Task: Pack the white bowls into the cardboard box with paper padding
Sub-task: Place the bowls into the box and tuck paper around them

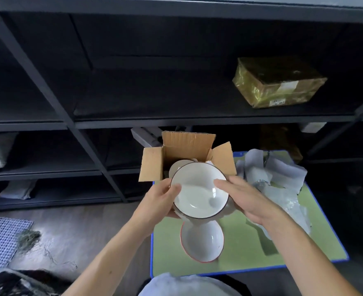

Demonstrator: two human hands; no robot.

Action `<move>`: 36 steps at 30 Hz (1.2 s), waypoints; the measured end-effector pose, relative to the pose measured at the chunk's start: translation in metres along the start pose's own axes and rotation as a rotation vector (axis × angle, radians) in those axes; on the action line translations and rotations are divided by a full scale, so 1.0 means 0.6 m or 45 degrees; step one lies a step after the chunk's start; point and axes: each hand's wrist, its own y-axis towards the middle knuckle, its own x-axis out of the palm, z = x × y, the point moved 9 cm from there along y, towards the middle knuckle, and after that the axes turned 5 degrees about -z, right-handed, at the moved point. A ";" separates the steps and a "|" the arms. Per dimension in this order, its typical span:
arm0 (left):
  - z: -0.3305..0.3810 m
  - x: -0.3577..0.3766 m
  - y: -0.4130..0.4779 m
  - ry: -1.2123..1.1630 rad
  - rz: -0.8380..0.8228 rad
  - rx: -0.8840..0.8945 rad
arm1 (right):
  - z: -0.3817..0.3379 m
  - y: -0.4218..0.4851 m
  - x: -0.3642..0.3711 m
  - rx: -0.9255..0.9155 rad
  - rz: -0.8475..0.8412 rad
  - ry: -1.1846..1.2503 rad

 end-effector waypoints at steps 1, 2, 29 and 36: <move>0.002 -0.007 0.008 0.025 0.015 0.009 | -0.007 0.004 0.000 -0.012 0.030 -0.099; 0.006 -0.014 0.017 0.047 0.030 0.018 | -0.015 0.010 0.000 -0.025 0.048 -0.173; 0.021 -0.077 0.243 0.983 0.368 -0.160 | -0.008 0.234 0.000 0.406 0.159 -0.795; 0.031 -0.105 0.257 1.292 0.396 -0.070 | -0.025 0.230 -0.015 0.298 0.275 -0.870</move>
